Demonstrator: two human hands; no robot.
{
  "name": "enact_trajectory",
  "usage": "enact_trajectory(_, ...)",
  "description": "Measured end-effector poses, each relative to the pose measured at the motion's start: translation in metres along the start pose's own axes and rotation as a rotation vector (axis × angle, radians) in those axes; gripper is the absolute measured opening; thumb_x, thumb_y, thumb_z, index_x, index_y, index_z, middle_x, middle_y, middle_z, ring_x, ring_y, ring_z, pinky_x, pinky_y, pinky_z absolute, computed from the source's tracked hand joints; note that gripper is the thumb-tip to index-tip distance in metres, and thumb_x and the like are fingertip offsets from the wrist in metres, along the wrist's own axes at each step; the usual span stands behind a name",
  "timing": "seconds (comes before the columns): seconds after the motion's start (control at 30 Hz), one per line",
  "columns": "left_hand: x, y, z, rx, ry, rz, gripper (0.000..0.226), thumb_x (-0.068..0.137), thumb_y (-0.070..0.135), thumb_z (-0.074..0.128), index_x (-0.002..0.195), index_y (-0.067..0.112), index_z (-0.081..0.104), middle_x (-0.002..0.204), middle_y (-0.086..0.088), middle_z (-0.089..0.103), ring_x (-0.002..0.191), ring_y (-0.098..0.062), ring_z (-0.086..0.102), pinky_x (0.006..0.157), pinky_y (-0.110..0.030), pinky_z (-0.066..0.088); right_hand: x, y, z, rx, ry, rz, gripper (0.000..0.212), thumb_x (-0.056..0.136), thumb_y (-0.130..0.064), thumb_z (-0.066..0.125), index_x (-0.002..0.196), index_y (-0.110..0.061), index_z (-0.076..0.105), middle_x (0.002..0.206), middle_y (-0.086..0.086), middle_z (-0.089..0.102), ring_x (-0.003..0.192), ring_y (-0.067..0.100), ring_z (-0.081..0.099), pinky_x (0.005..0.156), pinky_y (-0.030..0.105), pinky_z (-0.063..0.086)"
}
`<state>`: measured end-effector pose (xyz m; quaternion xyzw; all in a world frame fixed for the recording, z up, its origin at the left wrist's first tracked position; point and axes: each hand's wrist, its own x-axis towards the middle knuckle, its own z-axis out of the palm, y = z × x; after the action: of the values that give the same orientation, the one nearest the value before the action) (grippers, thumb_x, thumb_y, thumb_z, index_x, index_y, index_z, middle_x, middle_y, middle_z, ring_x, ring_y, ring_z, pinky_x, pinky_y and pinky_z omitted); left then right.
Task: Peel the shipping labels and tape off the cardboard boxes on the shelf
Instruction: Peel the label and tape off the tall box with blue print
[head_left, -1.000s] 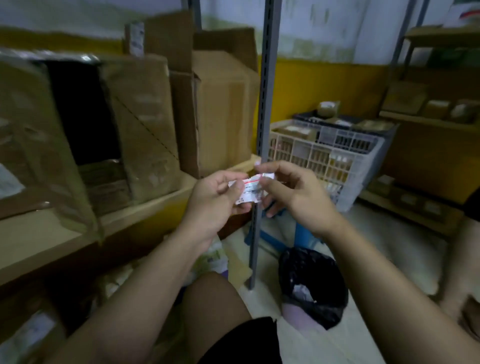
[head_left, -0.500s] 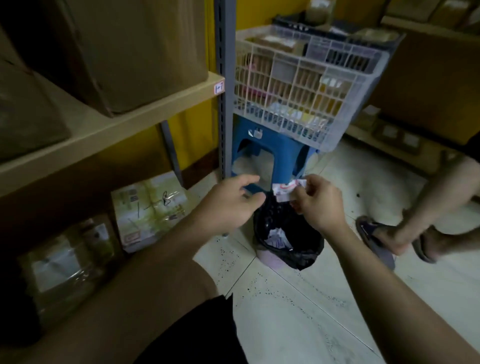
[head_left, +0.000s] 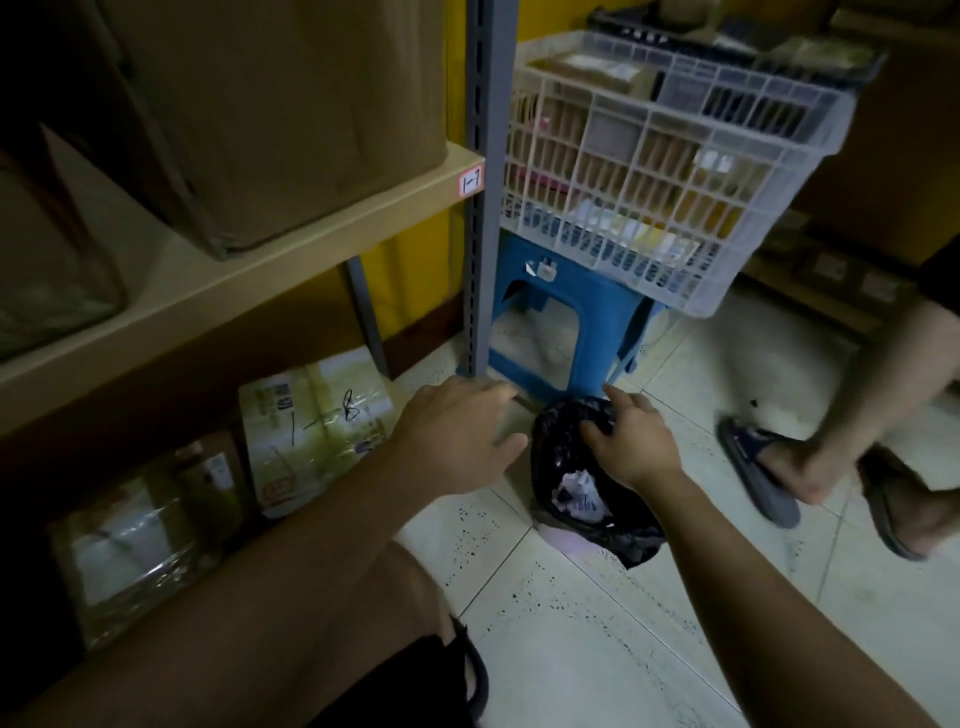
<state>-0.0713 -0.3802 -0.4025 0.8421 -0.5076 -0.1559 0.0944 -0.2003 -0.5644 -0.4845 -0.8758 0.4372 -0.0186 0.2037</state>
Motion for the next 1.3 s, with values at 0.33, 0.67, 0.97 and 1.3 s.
enact_trajectory(0.33, -0.094, 0.003, -0.097, 0.002, 0.256, -0.049, 0.054, 0.095, 0.051, 0.053, 0.142, 0.026, 0.046, 0.139, 0.006, 0.049, 0.128, -0.013, 0.043, 0.102, -0.032, 0.043, -0.087, -0.127, -0.107, -0.08, 0.257, -0.664, 0.064, 0.09, -0.048, 0.057, 0.147, -0.03, 0.036, 0.152, 0.003, 0.036, 0.139, 0.026, 0.034, 0.113, 0.045, 0.03)
enact_trajectory(0.67, -0.247, 0.045, -0.246, 0.542, 0.851, 0.141, 0.038, 0.092, 0.04, 0.045, 0.12, 0.021, 0.062, 0.122, 0.0, 0.062, 0.119, -0.022, 0.053, 0.095, -0.041, 0.045, -0.201, -0.243, -0.223, 0.225, 0.752, -1.084, 0.061, 0.087, -0.045, 0.056, 0.143, -0.025, 0.044, 0.14, -0.001, 0.048, 0.131, 0.017, 0.043, 0.106, 0.037, 0.038)
enact_trajectory(0.97, -0.375, -0.002, -0.318, 0.73, 0.918, -0.343, 0.052, 0.094, 0.052, 0.044, 0.142, 0.029, 0.042, 0.141, 0.005, 0.049, 0.135, -0.017, 0.038, 0.108, -0.033, 0.028, -0.281, -0.373, -0.249, 0.25, 0.692, -1.336, 0.066, 0.087, -0.049, 0.059, 0.146, -0.028, 0.039, 0.143, -0.002, 0.045, 0.132, 0.019, 0.04, 0.109, 0.039, 0.035)
enact_trajectory(1.3, -0.501, -0.086, -0.289, 0.602, 0.826, -0.757, 0.06, 0.092, 0.057, 0.05, 0.144, 0.03, 0.038, 0.142, 0.003, 0.046, 0.132, -0.02, 0.043, 0.104, -0.036, 0.04, -0.366, -0.488, -0.199, 0.252, 0.516, -1.608, 0.06, 0.09, -0.046, 0.053, 0.146, -0.029, 0.038, 0.148, -0.004, 0.037, 0.137, 0.016, 0.033, 0.11, 0.032, 0.029)
